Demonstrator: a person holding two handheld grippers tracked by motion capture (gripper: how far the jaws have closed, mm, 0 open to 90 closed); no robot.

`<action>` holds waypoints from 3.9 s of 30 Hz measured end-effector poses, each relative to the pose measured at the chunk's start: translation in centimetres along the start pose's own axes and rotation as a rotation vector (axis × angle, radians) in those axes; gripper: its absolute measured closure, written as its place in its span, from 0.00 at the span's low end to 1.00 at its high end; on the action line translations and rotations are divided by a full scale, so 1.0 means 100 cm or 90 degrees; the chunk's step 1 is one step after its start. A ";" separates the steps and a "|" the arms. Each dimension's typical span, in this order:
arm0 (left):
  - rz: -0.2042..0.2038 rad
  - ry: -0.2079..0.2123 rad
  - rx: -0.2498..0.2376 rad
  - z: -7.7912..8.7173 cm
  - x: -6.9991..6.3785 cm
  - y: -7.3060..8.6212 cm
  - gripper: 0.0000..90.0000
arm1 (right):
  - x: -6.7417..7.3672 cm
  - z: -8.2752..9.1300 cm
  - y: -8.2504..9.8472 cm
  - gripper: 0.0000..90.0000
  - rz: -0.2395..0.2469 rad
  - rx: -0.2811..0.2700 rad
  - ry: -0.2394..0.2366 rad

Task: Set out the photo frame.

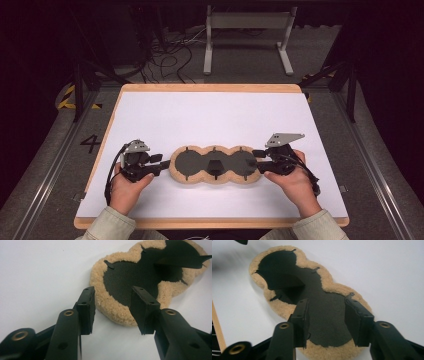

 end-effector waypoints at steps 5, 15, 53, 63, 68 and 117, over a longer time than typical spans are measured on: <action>0.004 0.009 0.017 -0.003 0.000 0.001 0.55 | -0.007 0.001 0.004 0.47 -0.020 0.018 0.003; 0.020 0.046 0.054 -0.013 -0.001 0.006 0.46 | -0.021 -0.006 0.018 0.28 -0.056 0.062 0.012; 0.056 0.105 0.127 -0.046 -0.003 0.013 0.22 | -0.011 -0.034 0.053 0.12 -0.055 0.192 -0.036; 0.057 0.106 0.125 -0.047 -0.005 0.013 0.20 | -0.010 -0.034 0.054 0.13 -0.084 0.172 -0.030; 0.074 0.112 0.122 -0.047 -0.004 0.012 0.22 | -0.013 -0.033 0.054 0.16 -0.078 0.175 -0.036; 0.070 0.003 0.017 -0.021 -0.004 -0.002 0.66 | -0.024 0.005 0.032 0.79 -0.144 0.083 0.035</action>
Point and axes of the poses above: each handheld gripper's, and its own axes: z roughly backward along the jaws, y roughly out of its underside, x roughly to its left, the point moved 5 cm from there along -z, roughly forward along the jaws, and after that the axes turned 4 degrees about y, right-handed, at the moved point
